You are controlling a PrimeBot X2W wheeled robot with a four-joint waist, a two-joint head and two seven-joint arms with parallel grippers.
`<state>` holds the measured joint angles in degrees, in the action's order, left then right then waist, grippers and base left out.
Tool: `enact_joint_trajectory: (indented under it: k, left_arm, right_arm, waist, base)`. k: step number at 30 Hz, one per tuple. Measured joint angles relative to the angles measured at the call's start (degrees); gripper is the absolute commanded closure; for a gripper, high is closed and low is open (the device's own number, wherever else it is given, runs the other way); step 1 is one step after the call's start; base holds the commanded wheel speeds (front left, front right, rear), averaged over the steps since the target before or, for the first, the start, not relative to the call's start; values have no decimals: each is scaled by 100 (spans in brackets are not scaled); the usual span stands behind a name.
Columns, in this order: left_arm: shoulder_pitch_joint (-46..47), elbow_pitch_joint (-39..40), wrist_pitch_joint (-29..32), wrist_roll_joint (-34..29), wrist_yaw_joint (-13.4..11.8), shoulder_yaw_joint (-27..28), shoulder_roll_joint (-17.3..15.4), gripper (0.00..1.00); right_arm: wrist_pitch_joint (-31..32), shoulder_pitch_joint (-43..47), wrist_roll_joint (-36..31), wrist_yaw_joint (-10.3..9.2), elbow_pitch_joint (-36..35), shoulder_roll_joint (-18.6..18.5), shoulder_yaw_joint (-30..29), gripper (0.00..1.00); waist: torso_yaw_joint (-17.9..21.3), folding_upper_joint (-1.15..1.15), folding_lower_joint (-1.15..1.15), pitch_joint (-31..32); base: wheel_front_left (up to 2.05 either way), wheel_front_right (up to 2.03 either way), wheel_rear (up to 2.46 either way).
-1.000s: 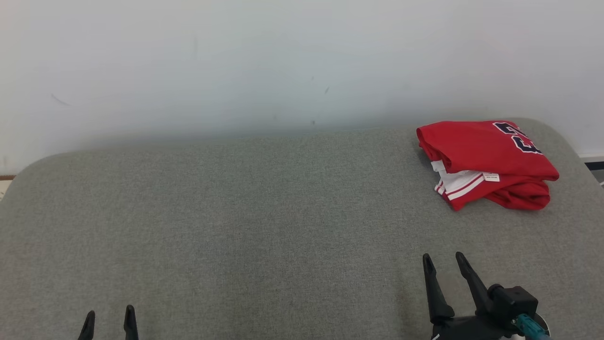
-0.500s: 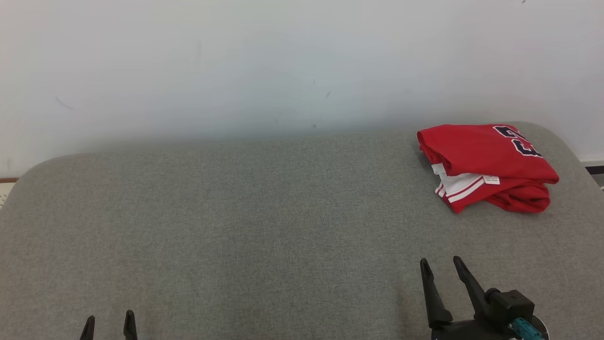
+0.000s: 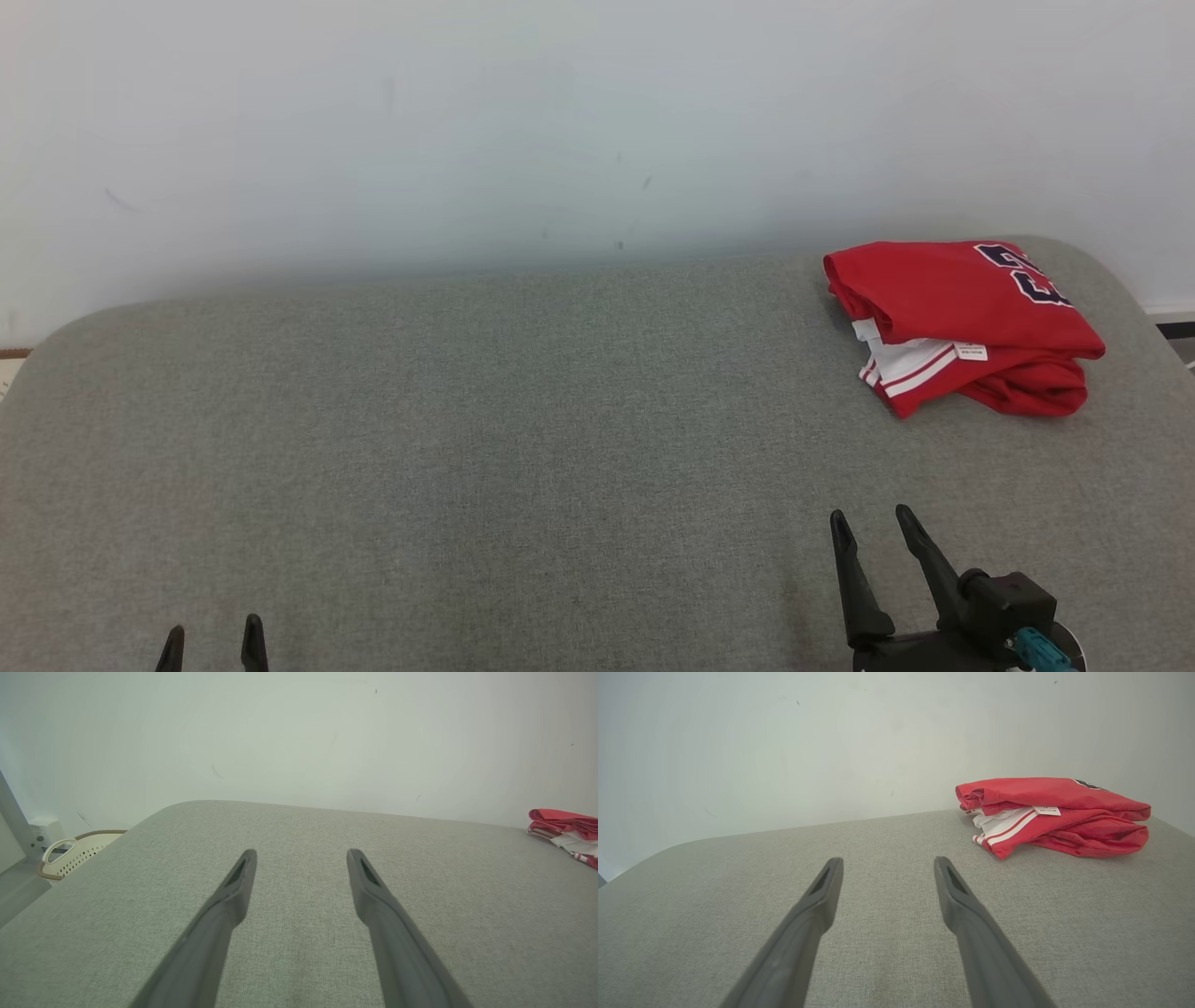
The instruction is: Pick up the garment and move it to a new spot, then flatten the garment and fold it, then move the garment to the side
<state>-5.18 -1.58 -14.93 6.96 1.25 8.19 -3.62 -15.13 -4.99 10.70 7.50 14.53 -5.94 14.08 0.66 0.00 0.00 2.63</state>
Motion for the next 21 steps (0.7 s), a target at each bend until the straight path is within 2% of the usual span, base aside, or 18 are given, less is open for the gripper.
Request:
enact_joint_trajectory:
  k: [2,3,8,21]
  left_arm:
    - [0,1,0,1,0,8,2,0]
    - [-1,-32,2,2,1,4,13,100]
    - [-41,-300,60,107,15,-15,92,100]
    - [99,-461,67,1578,119,-358,98,100]
  right_arm:
    - [0,-1,-8,0,-2,-2,-5,0]
    - [1,5,-8,0,27,2,-4,100]
    - [69,190,67,0,250,13,-20,100]
    - [711,22,1483,0,422,-13,-547,100]
  waist:
    - [1,0,0,-4]
    - [1,0,0,-4]
    - [2,0,0,-9]
    - [-6,0,0,-43]
  base:
    - [0,0,0]
    - [0,0,0]
    - [0,0,0]
    - [0,0,0]
